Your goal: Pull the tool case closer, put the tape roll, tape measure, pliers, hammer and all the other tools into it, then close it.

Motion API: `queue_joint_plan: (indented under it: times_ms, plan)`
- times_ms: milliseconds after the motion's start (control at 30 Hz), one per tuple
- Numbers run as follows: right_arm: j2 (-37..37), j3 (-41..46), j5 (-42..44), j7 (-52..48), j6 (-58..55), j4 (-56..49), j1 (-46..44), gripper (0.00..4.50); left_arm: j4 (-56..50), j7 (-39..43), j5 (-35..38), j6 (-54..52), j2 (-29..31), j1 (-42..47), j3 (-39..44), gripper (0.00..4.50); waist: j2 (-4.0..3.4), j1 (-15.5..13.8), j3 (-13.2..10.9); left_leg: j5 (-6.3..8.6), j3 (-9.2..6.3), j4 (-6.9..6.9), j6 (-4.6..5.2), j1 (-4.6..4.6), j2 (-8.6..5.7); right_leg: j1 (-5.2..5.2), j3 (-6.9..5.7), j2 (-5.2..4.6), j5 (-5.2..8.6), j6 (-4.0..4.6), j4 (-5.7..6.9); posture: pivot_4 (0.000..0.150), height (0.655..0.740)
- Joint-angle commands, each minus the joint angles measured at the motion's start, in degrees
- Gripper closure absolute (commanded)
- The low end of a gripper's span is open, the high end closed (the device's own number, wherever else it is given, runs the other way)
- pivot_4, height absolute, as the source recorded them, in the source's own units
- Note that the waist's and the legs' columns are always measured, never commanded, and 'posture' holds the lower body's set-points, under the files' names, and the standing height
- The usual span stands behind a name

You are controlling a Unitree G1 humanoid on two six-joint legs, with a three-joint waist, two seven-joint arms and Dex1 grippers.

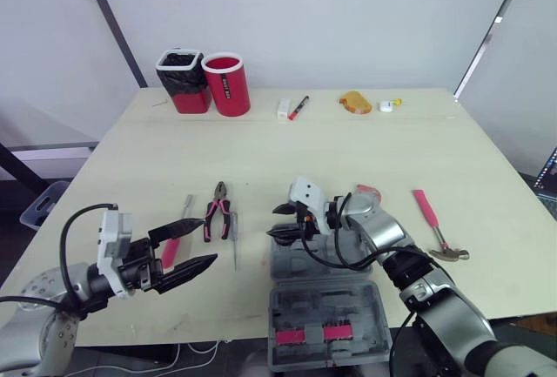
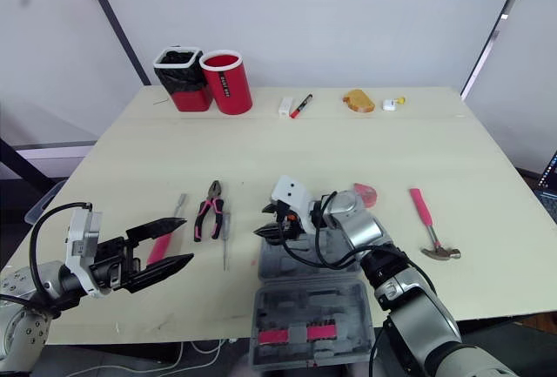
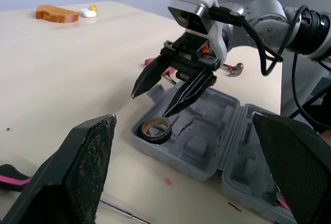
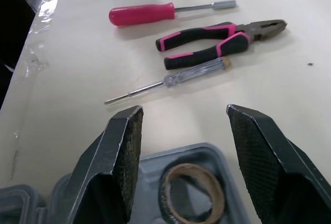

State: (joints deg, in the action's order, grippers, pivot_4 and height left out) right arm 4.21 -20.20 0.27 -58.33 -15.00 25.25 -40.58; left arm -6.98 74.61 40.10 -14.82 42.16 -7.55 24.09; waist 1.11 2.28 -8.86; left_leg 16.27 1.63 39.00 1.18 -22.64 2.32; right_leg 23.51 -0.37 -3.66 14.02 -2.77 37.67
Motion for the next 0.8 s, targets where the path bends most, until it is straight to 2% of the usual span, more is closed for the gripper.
queue_joint_plan:
  times_ms: [33, 67, 800]
  plan:
    - [0.27, 0.75, 1.42, 0.44, 0.96, -2.68, 0.74, 2.55, 0.08, 0.05, 0.1, 0.6, 0.25, 0.68, 0.11, 0.0, 0.0, -0.01, 0.0, 0.0, 0.0, 0.0, 0.0, 0.0, 0.0, 0.0, 0.0, 0.0, 0.0, 0.0, 0.0, 0.15, 0.74]
    - [0.24, 0.7, 1.38, 0.75, 1.02, -2.75, 0.89, 3.0, 0.2, 0.12, 0.07, 0.6, 0.27, 0.8, 0.04, 0.0, 0.0, 0.01, 0.0, 0.0, 0.0, 0.0, 0.0, 0.0, 0.0, 0.0, 0.0, 0.01, 0.0, 0.0, 0.0, 0.15, 0.74]
    - [-0.02, 1.4, 0.89, 5.85, 8.85, 6.43, 3.87, 3.0, 0.86, 0.07, -0.33, 0.59, 0.16, 2.1, -1.85, 0.0, 0.0, 0.05, 0.0, 0.0, 0.0, 0.0, 0.0, 0.0, 0.01, 0.0, 0.01, 0.03, 0.0, 0.0, 0.01, 0.15, 0.74]
